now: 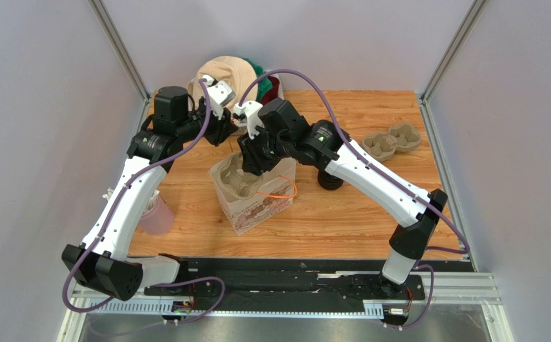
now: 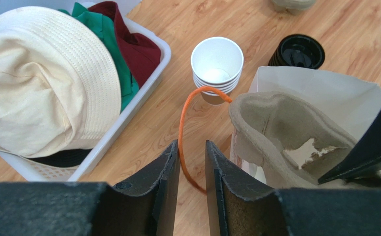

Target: Pack the takeout coffee

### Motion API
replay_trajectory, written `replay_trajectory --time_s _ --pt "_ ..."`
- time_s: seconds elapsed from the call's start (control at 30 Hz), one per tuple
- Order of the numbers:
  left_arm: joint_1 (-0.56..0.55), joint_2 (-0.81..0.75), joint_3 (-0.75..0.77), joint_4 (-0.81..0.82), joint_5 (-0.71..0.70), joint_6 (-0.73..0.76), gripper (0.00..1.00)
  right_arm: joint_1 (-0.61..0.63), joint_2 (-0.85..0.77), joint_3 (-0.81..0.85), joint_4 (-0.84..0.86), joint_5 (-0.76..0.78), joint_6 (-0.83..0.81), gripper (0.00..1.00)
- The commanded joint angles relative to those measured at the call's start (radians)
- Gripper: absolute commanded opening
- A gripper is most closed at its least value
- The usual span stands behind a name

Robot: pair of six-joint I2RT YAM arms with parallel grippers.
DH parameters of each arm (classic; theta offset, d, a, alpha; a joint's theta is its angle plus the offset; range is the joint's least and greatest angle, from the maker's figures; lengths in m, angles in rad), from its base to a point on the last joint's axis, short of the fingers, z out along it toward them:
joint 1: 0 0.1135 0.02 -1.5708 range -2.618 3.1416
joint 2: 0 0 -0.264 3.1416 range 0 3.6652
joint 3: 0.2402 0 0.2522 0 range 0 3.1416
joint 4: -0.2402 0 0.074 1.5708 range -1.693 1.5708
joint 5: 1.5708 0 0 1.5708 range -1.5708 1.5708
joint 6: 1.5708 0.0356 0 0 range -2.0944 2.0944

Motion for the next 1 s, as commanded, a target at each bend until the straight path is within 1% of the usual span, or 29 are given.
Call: replay_trajectory --time_s 0.0,0.13,0.3,0.33,0.47,0.57,0.67,0.97 --pt "0.000 -0.080 -0.020 0.095 -0.024 -0.080 0.33 0.001 -0.069 -0.027 0.024 0.037 0.046 0.29" --pt "0.000 -0.117 -0.052 0.129 -0.032 -0.123 0.33 0.040 -0.105 -0.008 0.027 -0.014 0.017 0.30" --pt "-0.001 -0.119 -0.059 0.135 -0.037 -0.138 0.27 0.083 -0.131 0.019 0.012 -0.024 -0.028 0.31" --pt "-0.001 -0.117 -0.060 0.135 -0.035 -0.137 0.23 0.086 -0.134 0.021 0.011 -0.024 -0.031 0.31" --pt "-0.001 -0.114 -0.069 0.150 -0.031 -0.143 0.01 0.087 -0.143 -0.004 0.009 -0.050 -0.034 0.31" --pt "-0.001 -0.120 -0.074 0.170 -0.049 -0.147 0.00 0.089 -0.152 -0.039 0.017 -0.058 -0.034 0.31" --pt "-0.001 -0.132 -0.072 0.174 -0.051 -0.158 0.00 0.084 -0.154 -0.059 0.024 -0.027 -0.030 0.31" --pt "-0.001 -0.187 -0.060 0.140 -0.003 -0.206 0.00 0.023 -0.116 -0.048 0.037 -0.021 0.027 0.31"
